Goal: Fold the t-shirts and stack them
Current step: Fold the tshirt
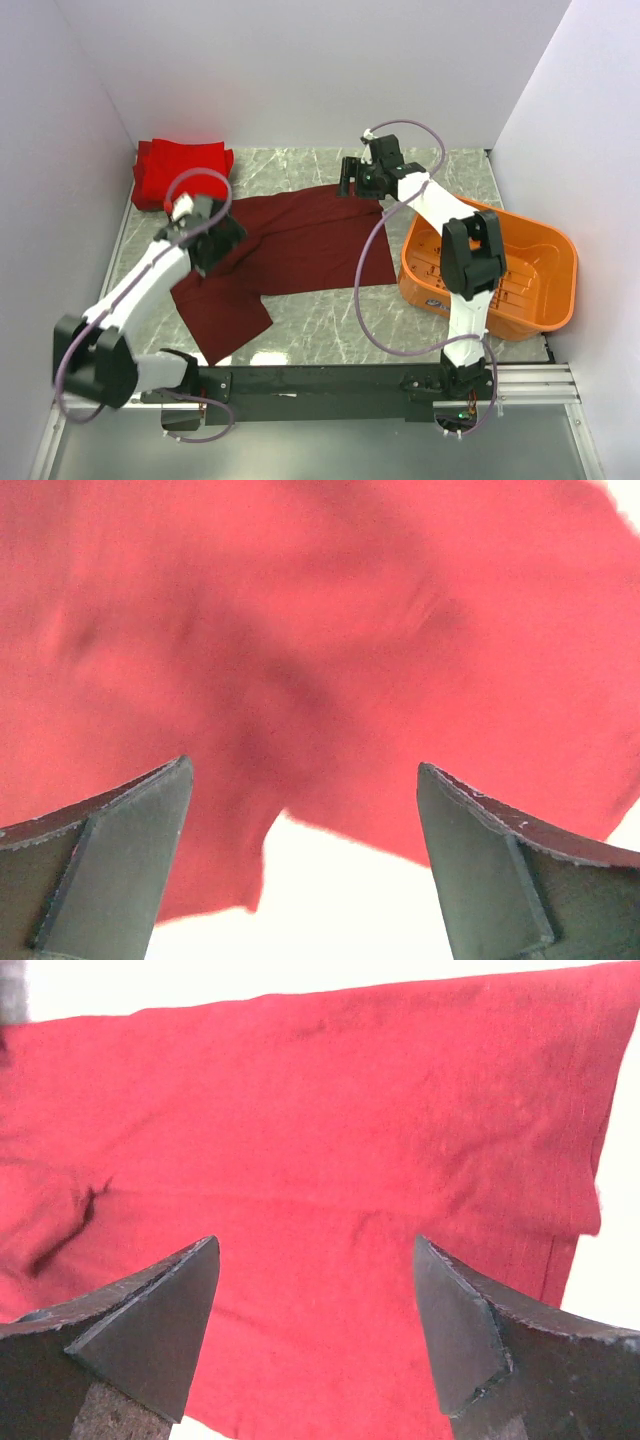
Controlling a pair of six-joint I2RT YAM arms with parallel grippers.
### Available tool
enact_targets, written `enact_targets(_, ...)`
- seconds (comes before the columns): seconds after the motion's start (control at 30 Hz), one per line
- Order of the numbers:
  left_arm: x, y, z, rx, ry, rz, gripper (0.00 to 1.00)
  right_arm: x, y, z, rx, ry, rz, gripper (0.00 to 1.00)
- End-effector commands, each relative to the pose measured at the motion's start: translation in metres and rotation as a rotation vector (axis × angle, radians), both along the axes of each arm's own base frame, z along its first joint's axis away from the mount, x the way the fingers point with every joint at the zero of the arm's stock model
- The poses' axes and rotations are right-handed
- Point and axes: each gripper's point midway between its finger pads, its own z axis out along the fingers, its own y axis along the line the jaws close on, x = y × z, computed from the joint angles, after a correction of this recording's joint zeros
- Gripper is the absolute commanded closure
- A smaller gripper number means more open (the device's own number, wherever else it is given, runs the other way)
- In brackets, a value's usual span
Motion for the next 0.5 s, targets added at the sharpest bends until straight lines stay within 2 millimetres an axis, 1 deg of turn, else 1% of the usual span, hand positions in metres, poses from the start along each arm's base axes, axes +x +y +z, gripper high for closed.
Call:
enact_targets(0.0, -0.076, 0.007, -0.035, 0.029, 0.212, 0.084, 0.01, -0.009, -0.001, 0.002, -0.002, -0.02, 0.008, 0.16)
enact_targets(0.03, -0.095, 0.009, -0.044, 0.03, 0.243, 0.087, 0.01, -0.012, -0.002, 0.0, -0.007, -0.015, 0.007, 0.16)
enact_targets(0.1, -0.117, 0.007, -0.055, -0.005, 0.293, 0.102, 0.0, -0.015, -0.003, 0.001, -0.009, -0.013, 0.012, 0.16)
enact_targets(0.13, -0.131, 0.008, -0.065, -0.015, 0.319, 0.1, 0.01, -0.016, -0.003, 0.001, -0.009, -0.011, 0.012, 0.16)
enact_targets(0.17, -0.139, 0.002, -0.069, -0.054, 0.34, 0.089, 0.01, -0.017, -0.004, 0.002, -0.011, -0.013, 0.014, 0.16)
enact_targets(0.2, -0.148, -0.001, -0.079, -0.072, 0.369, 0.075, 0.01, -0.018, -0.004, 0.003, -0.014, -0.011, 0.017, 0.16)
enact_targets(0.27, -0.154, -0.008, -0.084, -0.106, 0.383, 0.057, 0.03, -0.018, -0.005, 0.003, -0.023, -0.012, 0.016, 0.16)
enact_targets(0.3, -0.158, -0.012, -0.087, -0.126, 0.401, 0.054, 0.07, -0.017, -0.008, 0.003, -0.033, -0.014, 0.008, 0.16)
enact_targets(0.33, -0.166, -0.012, -0.091, -0.123, 0.434, 0.059, 0.09, -0.018, -0.009, 0.002, -0.036, -0.017, 0.003, 0.16)
enact_targets(0.37, -0.169, -0.013, -0.093, -0.128, 0.448, 0.057, 0.13, -0.018, -0.01, 0.002, -0.038, -0.02, -0.003, 0.16)
enact_targets(0.47, -0.18, -0.018, -0.095, -0.15, 0.494, 0.032, 0.19, -0.017, -0.01, 0.003, -0.042, -0.027, -0.005, 0.16)
